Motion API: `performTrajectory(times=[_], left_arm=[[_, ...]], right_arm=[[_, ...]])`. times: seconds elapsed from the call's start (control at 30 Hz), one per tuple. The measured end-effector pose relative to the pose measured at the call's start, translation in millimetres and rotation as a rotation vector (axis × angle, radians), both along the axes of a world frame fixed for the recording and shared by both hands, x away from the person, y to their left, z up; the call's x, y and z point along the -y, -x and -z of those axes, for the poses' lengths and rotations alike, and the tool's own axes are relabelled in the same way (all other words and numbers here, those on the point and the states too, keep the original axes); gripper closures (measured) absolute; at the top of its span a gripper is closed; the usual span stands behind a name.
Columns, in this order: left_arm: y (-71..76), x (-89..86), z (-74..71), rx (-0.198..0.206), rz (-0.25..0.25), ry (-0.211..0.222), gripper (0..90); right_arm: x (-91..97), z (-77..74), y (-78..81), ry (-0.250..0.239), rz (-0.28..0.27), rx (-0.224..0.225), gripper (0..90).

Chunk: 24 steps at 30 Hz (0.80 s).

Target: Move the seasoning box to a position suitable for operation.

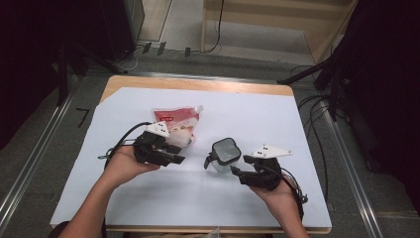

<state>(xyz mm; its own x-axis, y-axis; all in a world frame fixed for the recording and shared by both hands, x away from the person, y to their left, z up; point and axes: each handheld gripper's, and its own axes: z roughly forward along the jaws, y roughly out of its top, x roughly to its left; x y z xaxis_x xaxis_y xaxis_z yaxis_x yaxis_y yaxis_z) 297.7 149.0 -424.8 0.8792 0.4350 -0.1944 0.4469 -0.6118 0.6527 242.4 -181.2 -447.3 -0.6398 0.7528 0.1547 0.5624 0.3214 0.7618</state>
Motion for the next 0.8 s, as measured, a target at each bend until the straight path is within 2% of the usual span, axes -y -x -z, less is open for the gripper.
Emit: performTrajectory(times=[0.1, 0.2, 0.23, 0.3, 0.37, 0.43, 0.57, 0.63, 0.73, 0.8], left_arm=[[-1.6, 11.3, 5.1, 0.002, 0.005, -0.025, 72.6], [-4.5, 20.6, 8.7, -0.026, -0.013, -0.053, 80.8], [-5.7, 24.0, 9.5, -0.036, -0.009, -0.036, 84.6], [-6.4, 29.3, 10.0, -0.019, -0.008, -0.020, 88.7], [-8.3, 34.7, 12.7, -0.005, -0.019, -0.019, 90.0], [-9.9, 40.5, 16.8, 0.004, -0.026, -0.029, 90.0], [-10.5, 52.3, 25.1, 0.001, -0.022, -0.019, 90.0], [-10.6, 56.8, 29.1, 0.014, -0.021, -0.032, 90.0], [-12.0, 61.0, 35.0, 0.006, -0.028, -0.037, 90.0], [-11.4, 64.2, 38.1, 0.016, -0.033, -0.049, 90.0]], right_arm=[[3.3, 1.1, -1.4, 0.002, 0.008, 0.016, 55.6], [9.4, 4.3, -6.0, -0.019, -0.017, -0.030, 69.0], [11.1, 4.8, -6.4, -0.021, -0.016, -0.045, 73.7], [16.3, 5.7, -7.4, -0.033, -0.016, -0.067, 81.9], [19.4, 6.1, -8.8, -0.038, -0.023, -0.069, 88.5], [20.2, 6.5, -10.0, -0.040, -0.024, -0.076, 90.0], [19.1, 9.6, -11.3, -0.024, -0.036, -0.096, 90.0], [18.4, 11.1, -11.3, -0.020, -0.038, -0.094, 90.0], [17.1, 12.6, -13.5, -0.022, -0.034, -0.093, 90.0], [16.4, 13.4, -16.2, -0.027, -0.033, -0.101, 90.0]])
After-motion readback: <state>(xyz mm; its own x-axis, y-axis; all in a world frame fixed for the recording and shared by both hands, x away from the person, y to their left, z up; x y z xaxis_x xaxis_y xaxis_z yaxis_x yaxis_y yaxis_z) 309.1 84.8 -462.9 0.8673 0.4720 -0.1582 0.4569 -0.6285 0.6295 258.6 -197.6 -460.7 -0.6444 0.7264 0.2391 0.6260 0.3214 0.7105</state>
